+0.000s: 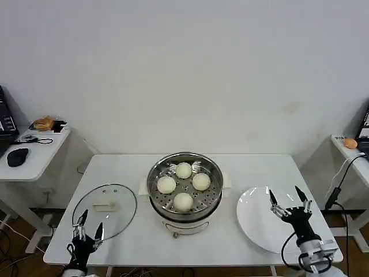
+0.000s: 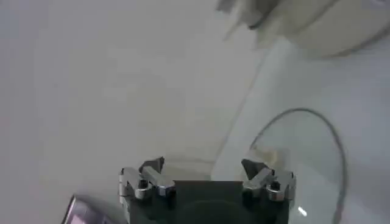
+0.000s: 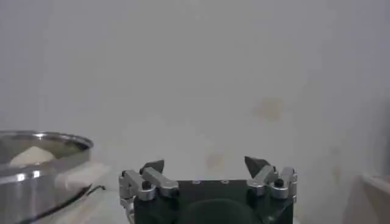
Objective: Take steamed baozi put them in steamer then cover it.
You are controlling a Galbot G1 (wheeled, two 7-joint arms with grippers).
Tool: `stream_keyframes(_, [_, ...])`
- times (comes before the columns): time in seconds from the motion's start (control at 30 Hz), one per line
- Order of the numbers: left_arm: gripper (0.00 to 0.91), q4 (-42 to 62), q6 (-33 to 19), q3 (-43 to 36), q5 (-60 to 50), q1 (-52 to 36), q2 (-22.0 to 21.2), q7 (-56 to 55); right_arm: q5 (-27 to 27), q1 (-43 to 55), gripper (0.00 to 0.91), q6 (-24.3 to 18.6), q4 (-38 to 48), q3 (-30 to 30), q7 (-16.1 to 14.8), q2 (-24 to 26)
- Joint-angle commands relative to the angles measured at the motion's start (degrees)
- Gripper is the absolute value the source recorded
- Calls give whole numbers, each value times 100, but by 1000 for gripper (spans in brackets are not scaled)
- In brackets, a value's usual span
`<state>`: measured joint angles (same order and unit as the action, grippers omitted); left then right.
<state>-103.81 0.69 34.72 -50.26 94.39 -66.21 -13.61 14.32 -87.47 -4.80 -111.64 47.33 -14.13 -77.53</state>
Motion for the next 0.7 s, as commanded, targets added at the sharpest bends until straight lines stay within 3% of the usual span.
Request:
stream_keyframes(0.03, [907,853,-6,-236,-619,-805,375,103,-96,-303,907,13,-182,70,94,-140])
stream_keyframes(0.33, [907,1601,3,-467,-533,-1588,628,141,-177,-435,907,11,-258,93,103,-241])
stream_keyframes(0.7, [907,1835,3,-550,-475,-1800,804,192,-261,-493,907,-37,-214,61,77,-324])
